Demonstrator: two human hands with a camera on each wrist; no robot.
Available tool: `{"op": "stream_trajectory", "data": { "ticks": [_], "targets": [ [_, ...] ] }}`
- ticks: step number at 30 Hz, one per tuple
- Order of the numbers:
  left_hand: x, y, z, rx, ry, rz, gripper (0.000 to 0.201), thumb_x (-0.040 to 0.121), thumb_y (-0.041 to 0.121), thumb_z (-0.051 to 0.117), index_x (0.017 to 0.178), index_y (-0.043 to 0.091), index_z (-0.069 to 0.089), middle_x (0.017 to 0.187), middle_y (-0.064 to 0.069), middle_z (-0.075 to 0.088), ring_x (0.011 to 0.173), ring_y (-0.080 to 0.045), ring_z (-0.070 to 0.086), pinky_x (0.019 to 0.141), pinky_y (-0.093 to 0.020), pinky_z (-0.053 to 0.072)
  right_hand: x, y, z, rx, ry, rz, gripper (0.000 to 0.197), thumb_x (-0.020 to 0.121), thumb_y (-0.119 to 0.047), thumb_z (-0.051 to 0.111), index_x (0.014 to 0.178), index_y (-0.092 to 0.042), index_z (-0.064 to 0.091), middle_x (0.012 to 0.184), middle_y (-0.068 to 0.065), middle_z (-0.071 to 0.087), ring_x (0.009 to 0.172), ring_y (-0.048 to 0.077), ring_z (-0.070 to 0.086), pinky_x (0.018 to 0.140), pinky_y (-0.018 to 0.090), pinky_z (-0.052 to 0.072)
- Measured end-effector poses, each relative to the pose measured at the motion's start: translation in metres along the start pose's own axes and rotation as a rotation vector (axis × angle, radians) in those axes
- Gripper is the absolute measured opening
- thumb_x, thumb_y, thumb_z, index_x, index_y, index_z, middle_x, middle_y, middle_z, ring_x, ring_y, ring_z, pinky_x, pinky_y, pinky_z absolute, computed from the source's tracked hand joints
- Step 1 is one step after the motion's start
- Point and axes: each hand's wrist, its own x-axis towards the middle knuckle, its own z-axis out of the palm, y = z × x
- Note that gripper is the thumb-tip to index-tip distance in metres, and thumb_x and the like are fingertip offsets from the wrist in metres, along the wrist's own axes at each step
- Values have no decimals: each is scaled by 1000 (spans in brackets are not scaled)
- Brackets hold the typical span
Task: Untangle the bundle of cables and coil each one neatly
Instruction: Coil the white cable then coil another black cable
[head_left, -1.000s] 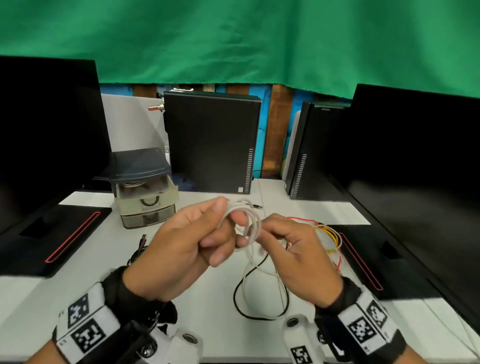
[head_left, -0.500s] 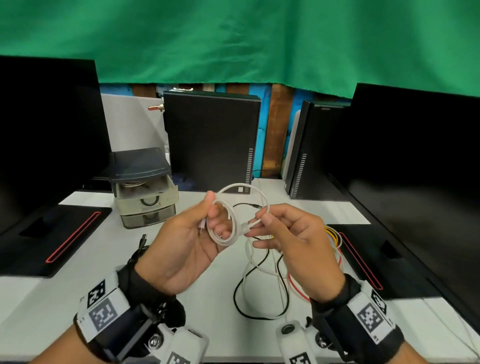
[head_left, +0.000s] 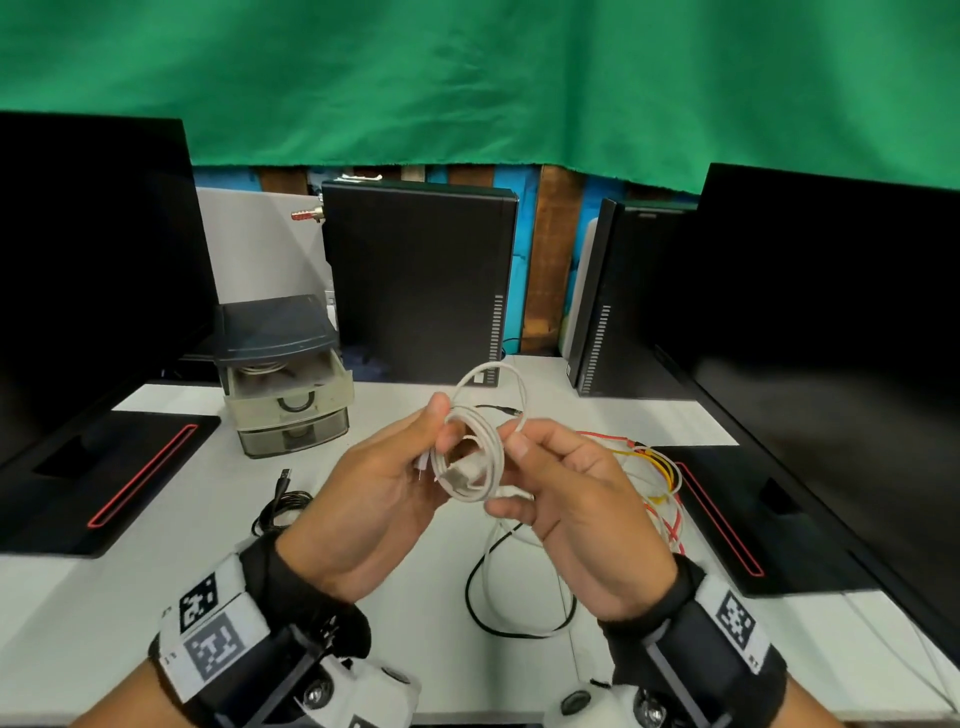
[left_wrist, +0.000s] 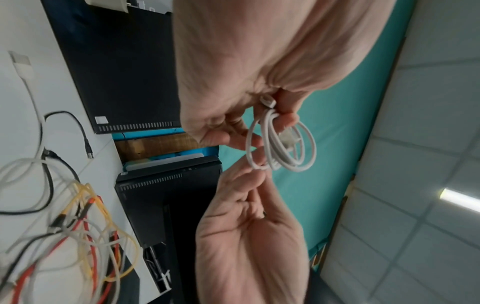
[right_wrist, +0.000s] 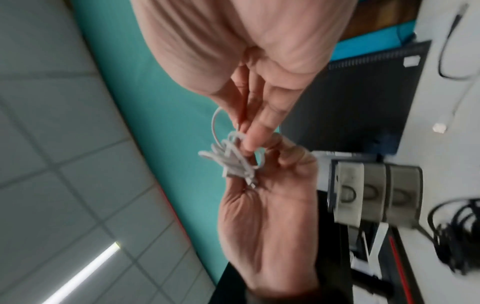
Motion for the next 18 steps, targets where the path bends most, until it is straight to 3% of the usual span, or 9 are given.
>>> {"op": "stream_trajectory", "data": {
  "ticks": [3,6,8,10,12,14,16,18],
  "targets": [
    [1,-9,2,231,106,100,46,103,42,47,74,6,50,78,-7,51,76,-17,50,80,-34,40,-5,9,7,74,-106,133,17,87,-18,60,90,-10,75,97,7,72,91,15,66,73,29,55],
    [7,-18,-3,580,236,314,44,105,39,44,68,16,52,64,5,49,62,-8,46,63,-20,39,-7,16,11,197,-96,224,29,84,-26,59,104,-7,68,110,10,66,107,21,58,93,40,46],
    [8,-22,-7,842,320,449,45,101,47,43,68,17,48,61,5,46,58,-10,45,56,-24,38,-8,17,14,197,-97,254,27,82,-34,65,98,-11,65,105,8,64,109,23,55,98,46,44],
    [6,-26,-9,963,308,501,46,97,51,41,68,16,47,61,1,45,56,-13,45,54,-29,39,-11,17,17,47,-81,267,17,78,-29,73,83,-16,64,93,6,62,99,22,57,87,43,52],
    [7,-28,-10,978,273,472,46,98,51,43,69,16,50,59,4,46,54,-11,45,52,-23,38,-12,17,18,-157,-32,238,12,84,-15,71,77,-20,63,81,2,63,83,19,62,64,34,56],
    [10,-27,-13,895,264,412,44,100,47,44,70,17,50,58,9,46,53,-7,42,52,-18,36,-12,15,15,-330,4,180,18,97,-4,57,96,-20,64,80,5,66,68,21,65,50,29,51],
    [13,-24,-15,790,288,355,45,103,42,45,71,11,51,55,9,44,50,-6,39,50,-18,35,-12,15,12,-399,-21,166,31,103,-5,46,117,-29,60,80,9,70,62,26,68,48,27,50],
    [15,-21,-17,778,351,328,44,102,36,44,73,5,52,51,6,45,47,-6,40,48,-18,36,-13,19,11,-412,-4,156,30,104,-8,45,123,-30,55,82,9,73,62,28,70,50,28,51]
  ]
}}
